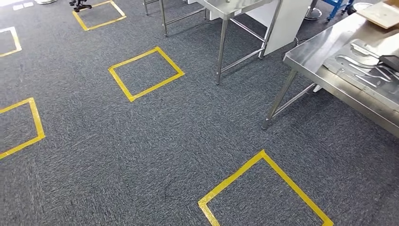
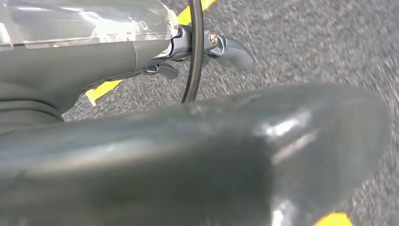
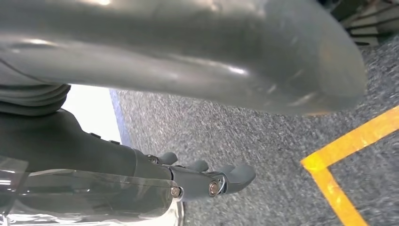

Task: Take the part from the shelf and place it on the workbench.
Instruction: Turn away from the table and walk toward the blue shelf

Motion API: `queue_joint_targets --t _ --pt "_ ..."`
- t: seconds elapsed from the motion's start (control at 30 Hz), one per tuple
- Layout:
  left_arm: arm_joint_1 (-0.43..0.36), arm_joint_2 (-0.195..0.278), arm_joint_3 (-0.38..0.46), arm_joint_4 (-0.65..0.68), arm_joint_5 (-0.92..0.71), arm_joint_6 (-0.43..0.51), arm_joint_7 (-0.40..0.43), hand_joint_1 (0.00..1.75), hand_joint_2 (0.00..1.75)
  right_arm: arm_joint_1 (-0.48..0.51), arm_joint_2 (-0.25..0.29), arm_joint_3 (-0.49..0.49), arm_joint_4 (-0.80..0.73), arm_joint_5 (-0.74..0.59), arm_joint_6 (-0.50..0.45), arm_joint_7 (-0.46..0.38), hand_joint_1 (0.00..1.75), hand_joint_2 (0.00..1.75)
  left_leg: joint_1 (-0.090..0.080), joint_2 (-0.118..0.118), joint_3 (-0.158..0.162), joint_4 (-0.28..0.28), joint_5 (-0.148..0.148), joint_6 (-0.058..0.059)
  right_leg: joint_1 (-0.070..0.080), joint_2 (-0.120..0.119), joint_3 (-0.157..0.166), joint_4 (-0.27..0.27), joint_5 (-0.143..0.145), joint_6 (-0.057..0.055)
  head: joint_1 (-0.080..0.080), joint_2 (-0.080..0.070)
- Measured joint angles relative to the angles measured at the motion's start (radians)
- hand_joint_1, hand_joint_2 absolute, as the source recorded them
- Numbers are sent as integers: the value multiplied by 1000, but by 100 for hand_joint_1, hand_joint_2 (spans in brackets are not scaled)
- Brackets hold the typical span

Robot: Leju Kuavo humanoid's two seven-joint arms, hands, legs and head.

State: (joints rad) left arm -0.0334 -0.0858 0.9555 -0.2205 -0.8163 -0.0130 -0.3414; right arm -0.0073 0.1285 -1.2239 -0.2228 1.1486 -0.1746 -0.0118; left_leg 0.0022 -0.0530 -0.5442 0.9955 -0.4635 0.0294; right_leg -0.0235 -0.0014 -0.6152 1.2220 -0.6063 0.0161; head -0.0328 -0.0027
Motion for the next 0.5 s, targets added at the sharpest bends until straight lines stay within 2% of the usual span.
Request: queue_joint_targets --t 0.03,0.1,0.17,0.23,0.3,0.37,0.43,0.47,0.5 --pt "0 0 1 0 0 0 0 0 0 0 1 0 0 0 -1 0 0 0 1 -13 0 4 -1 -2 -2 9 28 -66 40 -1 0 0" --pt "0 0 3 0 0 0 0 0 0 0 1 -1 0 0 -2 0 0 0 1 -35 -4 14 -6 -11 -5 46 73 -167 80 -5 0 0" --pt "0 -1 4 0 0 0 0 0 0 -1 1 -1 0 0 -1 0 0 0 2 -53 -13 20 -7 -24 -3 67 83 -193 79 -10 0 0" --pt "2 -1 7 0 0 0 0 0 0 -3 1 -1 0 1 3 1 0 0 6 -68 -19 20 -5 -39 0 51 84 -197 83 -22 0 0" --pt "5 -2 9 0 -1 0 1 0 0 -4 0 -1 0 2 8 2 0 0 6 -38 -28 41 -19 -49 -1 29 90 -205 88 -36 0 0" --pt "3 -2 10 0 -1 0 1 0 0 -1 -2 -1 0 6 10 3 0 0 6 17 -73 137 -74 -55 0 4 92 -210 89 -45 0 0" --pt "-1 -2 11 0 -2 0 2 0 0 2 -7 -1 0 11 11 3 0 0 9 39 -139 270 -132 -62 3 -25 92 -210 86 -49 0 0" --pt "0 -2 12 0 -4 0 2 0 0 2 -9 -1 0 13 11 3 0 0 9 42 -156 305 -139 -63 4 -39 92 -210 85 -50 0 0" --pt "1 -2 12 0 -6 0 2 0 0 1 -10 -1 0 16 11 3 0 0 9 45 -156 305 -128 -63 4 -51 93 -209 83 -50 0 0"
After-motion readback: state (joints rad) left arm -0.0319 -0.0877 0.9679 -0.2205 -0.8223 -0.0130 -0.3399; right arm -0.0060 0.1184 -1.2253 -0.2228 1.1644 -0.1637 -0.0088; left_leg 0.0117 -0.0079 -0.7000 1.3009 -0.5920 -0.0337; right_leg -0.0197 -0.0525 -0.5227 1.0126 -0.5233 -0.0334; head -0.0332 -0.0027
